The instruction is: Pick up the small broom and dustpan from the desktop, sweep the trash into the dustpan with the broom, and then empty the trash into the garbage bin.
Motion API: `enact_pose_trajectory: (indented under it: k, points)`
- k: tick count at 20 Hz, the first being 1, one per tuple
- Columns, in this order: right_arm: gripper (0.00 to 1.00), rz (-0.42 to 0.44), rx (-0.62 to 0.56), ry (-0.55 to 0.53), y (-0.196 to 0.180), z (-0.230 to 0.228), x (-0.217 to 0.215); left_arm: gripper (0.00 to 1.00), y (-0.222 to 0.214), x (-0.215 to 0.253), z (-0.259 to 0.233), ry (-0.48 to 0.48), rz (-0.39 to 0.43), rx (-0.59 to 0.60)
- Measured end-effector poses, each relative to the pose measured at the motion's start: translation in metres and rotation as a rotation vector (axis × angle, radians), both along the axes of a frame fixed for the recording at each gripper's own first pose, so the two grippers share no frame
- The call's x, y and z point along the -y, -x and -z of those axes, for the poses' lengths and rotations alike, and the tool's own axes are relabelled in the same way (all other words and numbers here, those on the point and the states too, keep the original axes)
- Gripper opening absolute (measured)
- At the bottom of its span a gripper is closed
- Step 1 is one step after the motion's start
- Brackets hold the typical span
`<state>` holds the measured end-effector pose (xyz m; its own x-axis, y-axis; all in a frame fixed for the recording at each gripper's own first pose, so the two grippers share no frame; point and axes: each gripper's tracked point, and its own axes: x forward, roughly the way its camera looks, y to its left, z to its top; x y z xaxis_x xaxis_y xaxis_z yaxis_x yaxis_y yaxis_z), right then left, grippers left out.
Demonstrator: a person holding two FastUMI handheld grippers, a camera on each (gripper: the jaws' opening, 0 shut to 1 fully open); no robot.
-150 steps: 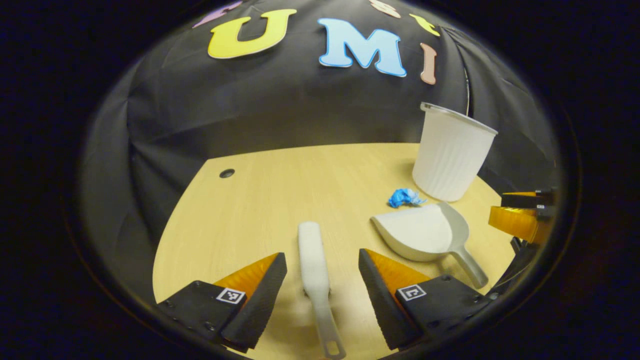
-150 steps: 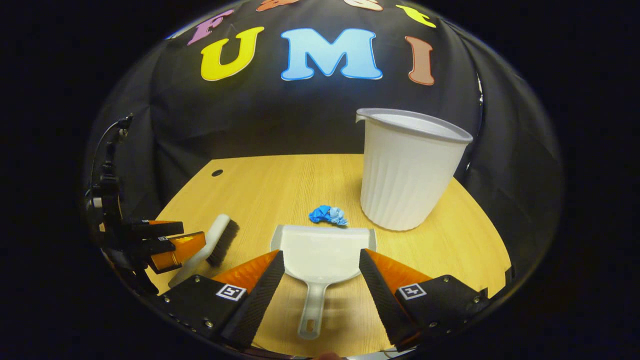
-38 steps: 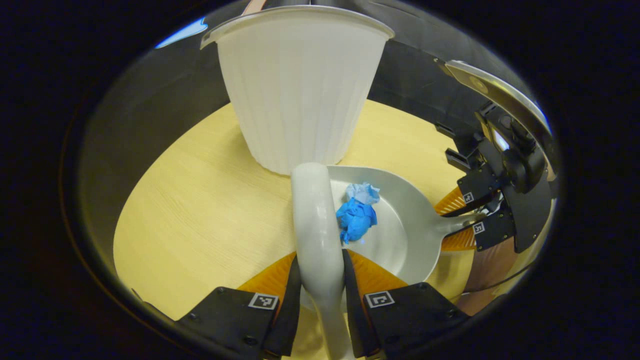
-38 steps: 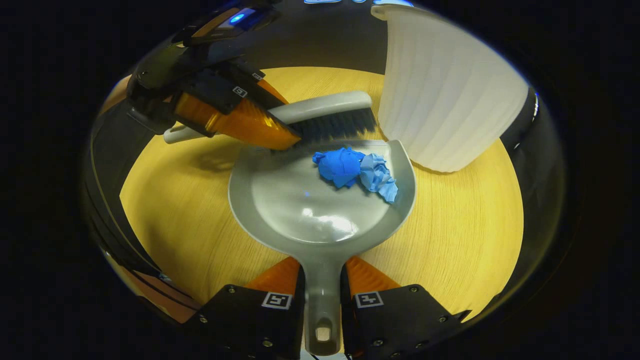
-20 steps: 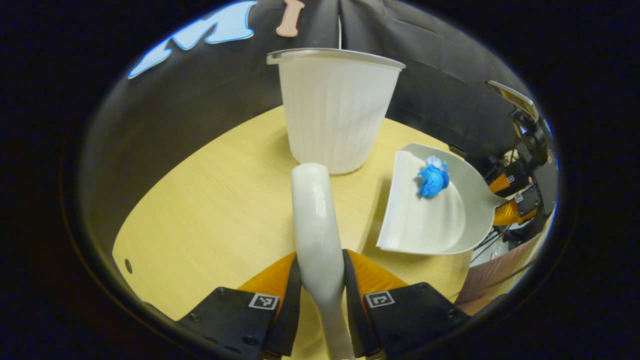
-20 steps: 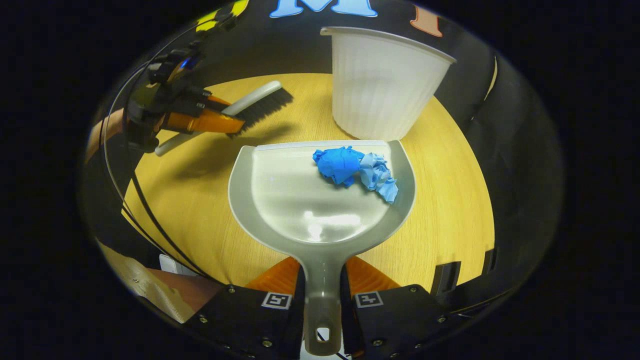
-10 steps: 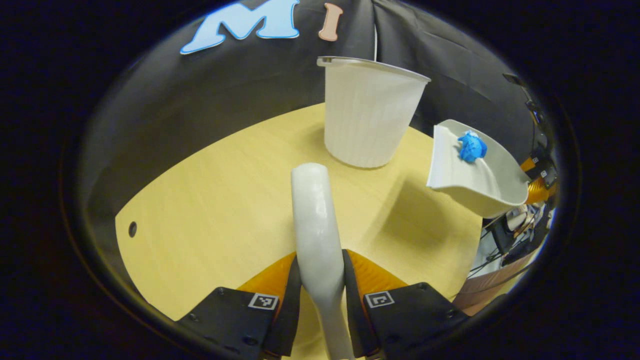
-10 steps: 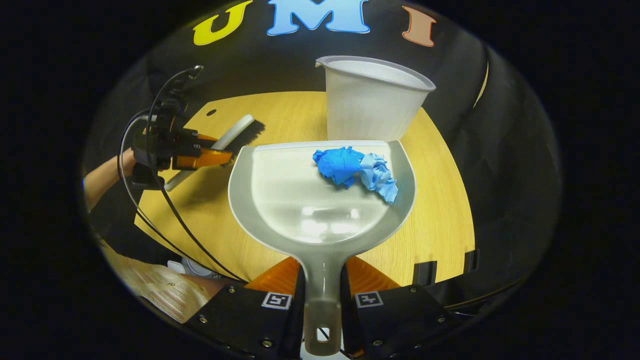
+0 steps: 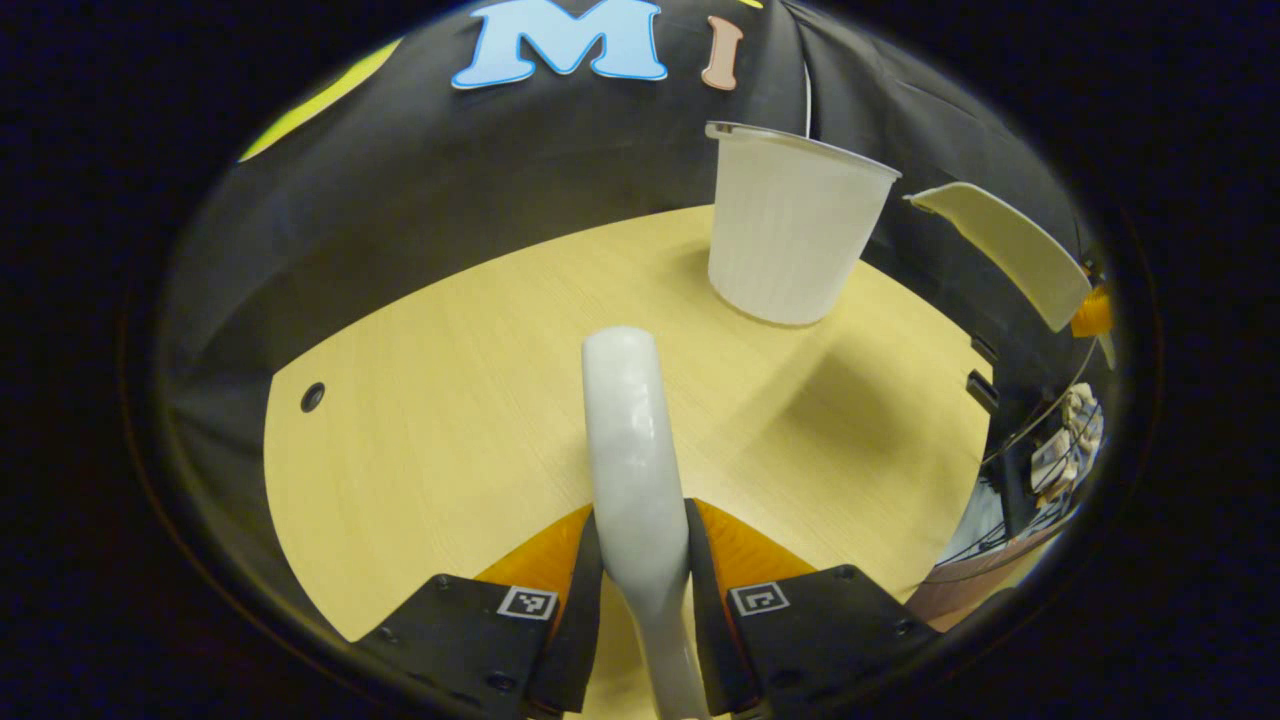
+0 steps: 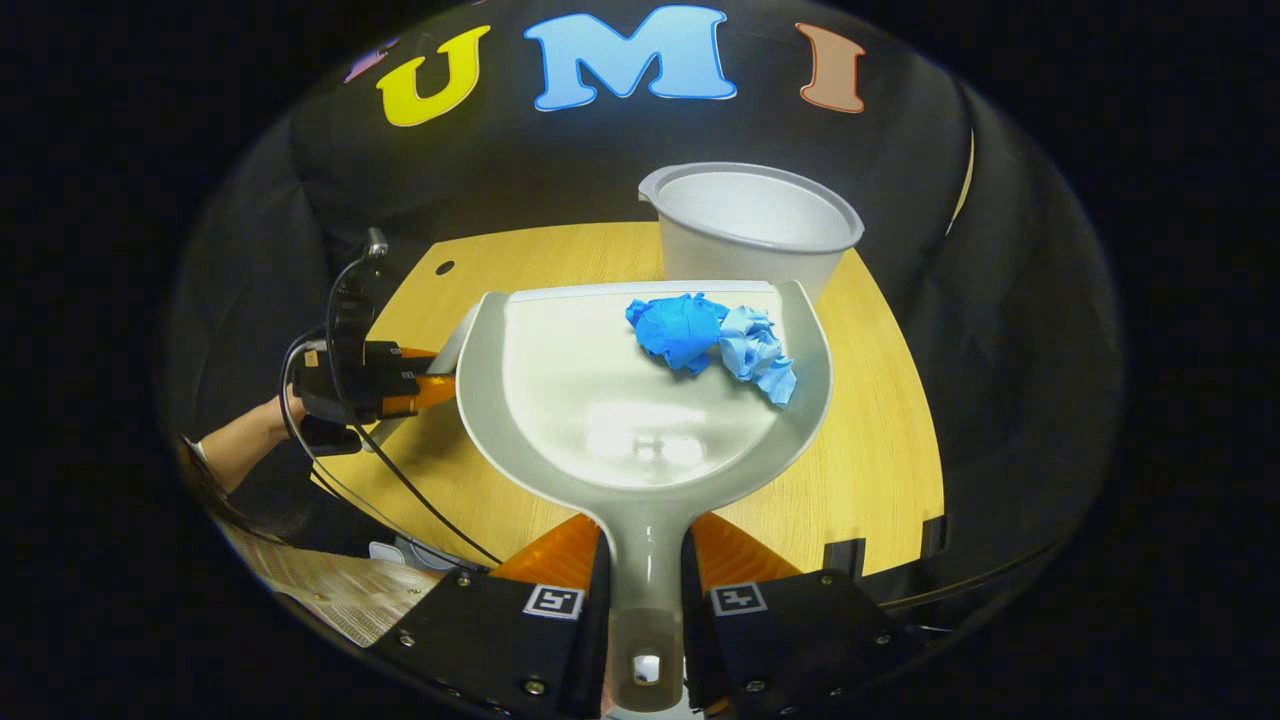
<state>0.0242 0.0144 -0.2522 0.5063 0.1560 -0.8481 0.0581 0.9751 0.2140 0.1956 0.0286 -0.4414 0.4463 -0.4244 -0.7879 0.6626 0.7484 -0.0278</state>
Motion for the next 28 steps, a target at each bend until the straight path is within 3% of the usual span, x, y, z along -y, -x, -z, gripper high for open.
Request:
enact_pose_trajectory:
  k: [7, 15, 18, 20, 24, 28]
  points:
    - [0.31, -0.036, 0.030, 0.050, -0.024, -0.040, 0.013, 0.48, 0.024, -0.038, 0.025, 0.023, -0.057, -0.030]
    - [0.31, -0.015, 0.048, -0.078, -0.078, -0.050, 0.015, 0.50, 0.026, -0.049, 0.010, 0.046, -0.114, -0.016]
    - [0.31, 0.035, 0.038, -0.183, -0.102, -0.050, 0.017, 0.46, 0.033, -0.049, 0.010, 0.057, -0.150, -0.018]
    - [0.31, 0.073, 0.041, -0.254, -0.118, -0.053, 0.020, 0.51, 0.038, -0.049, 0.008, 0.059, -0.164, -0.012]
    - [0.31, 0.174, 0.079, -0.402, -0.144, -0.063, 0.028, 0.51, 0.050, -0.048, 0.005, 0.060, -0.178, -0.004]
    - [0.31, 0.269, 0.120, -0.518, -0.167, -0.064, 0.038, 0.46, 0.067, -0.040, 0.010, 0.055, -0.181, -0.013]
